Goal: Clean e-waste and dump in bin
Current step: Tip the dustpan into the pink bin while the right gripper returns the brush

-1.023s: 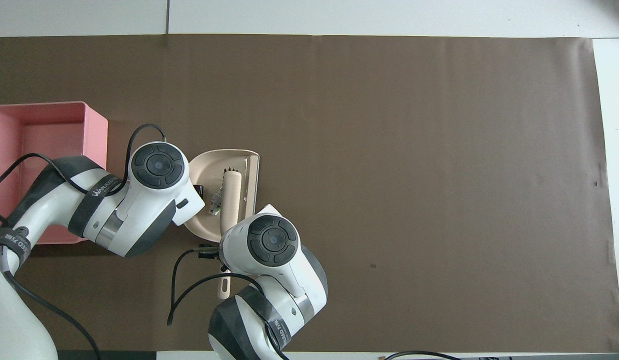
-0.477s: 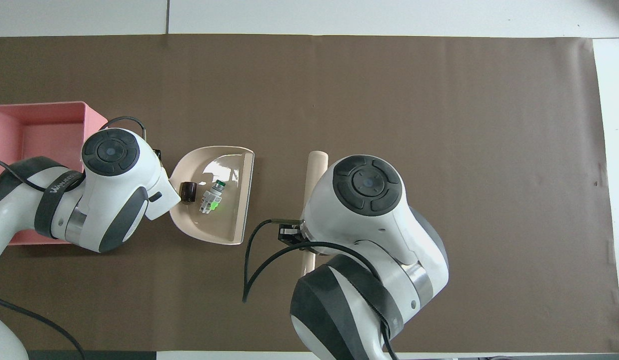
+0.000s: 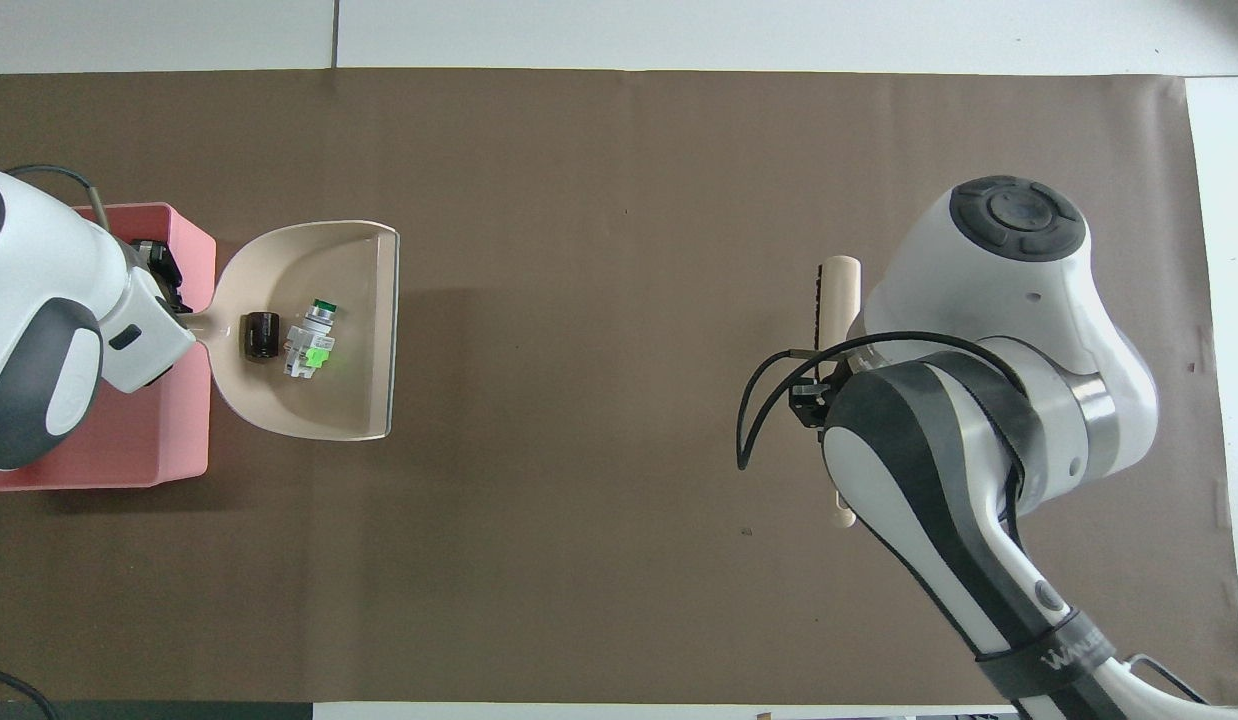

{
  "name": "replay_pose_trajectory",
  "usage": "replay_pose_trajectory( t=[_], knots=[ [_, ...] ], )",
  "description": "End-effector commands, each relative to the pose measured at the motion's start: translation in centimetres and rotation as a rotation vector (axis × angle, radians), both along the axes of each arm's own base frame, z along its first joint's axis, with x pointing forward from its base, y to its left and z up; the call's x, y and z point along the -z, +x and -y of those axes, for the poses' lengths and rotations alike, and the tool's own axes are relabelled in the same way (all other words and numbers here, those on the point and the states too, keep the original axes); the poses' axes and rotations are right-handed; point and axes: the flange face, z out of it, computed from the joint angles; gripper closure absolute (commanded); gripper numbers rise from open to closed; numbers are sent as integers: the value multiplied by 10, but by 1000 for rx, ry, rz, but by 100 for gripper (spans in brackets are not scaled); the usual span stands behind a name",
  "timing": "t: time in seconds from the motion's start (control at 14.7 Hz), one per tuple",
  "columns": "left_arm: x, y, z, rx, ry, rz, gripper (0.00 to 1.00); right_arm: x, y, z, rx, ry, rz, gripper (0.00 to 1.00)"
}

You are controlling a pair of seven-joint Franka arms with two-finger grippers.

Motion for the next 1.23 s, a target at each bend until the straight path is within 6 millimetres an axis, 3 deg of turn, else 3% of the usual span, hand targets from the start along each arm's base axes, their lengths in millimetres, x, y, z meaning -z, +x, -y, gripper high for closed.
replay_pose_trajectory(
  t=[0.0, 0.14, 0.27, 0.61, 0.68, 0.82, 0.95, 1.16],
  knots=[
    [-33, 12, -49, -57, -21, 23, 100, 15, -6, 76, -69, 15, -2, 100],
    [-43, 24, -87, -109, -28, 43, 100, 39, -14, 135, -85, 31, 48, 100],
    [-55, 34, -119, -76, -19, 62, 100, 61, -28, 178, -134, 59, 104, 100],
    [-45, 30, -230, -12, 81, 72, 100, 75, -43, 247, -133, 58, 110, 100],
    [-45, 30, -241, -3, 139, 74, 100, 79, -47, 254, -138, 64, 102, 100],
    [-41, 32, -256, 4, 245, 70, 100, 86, -53, 264, -130, 55, 85, 100],
    [-37, 31, -247, -94, 293, 82, 100, 97, -58, 270, -123, 44, 104, 100],
    [-26, 25, -228, -103, 445, 61, 100, 100, -60, 271, -126, 44, 109, 99]
  ],
)
